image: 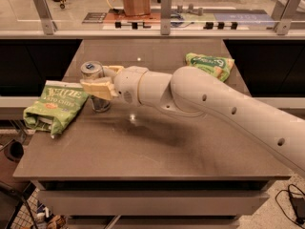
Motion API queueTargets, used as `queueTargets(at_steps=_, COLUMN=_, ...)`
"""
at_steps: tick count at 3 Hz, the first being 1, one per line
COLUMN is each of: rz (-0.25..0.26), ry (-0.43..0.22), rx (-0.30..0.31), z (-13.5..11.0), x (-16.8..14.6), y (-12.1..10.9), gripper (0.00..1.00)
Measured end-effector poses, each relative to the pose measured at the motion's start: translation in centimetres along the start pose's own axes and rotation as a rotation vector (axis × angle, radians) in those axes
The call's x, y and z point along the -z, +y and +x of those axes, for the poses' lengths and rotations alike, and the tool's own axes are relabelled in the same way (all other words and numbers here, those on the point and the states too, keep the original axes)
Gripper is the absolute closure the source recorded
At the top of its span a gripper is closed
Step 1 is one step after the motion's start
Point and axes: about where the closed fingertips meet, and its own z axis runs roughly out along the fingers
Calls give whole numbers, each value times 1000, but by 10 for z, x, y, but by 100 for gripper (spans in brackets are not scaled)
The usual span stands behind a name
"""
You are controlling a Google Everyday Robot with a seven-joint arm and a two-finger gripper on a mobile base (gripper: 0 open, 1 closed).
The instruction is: Move redbull can near green jalapeno chip bag
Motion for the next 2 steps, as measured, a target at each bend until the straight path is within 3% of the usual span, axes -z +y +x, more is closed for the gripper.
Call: queueTargets(at_steps=2, rz=-3, ry=0, rx=1, z=-1, x=-1, y=2, gripper=4)
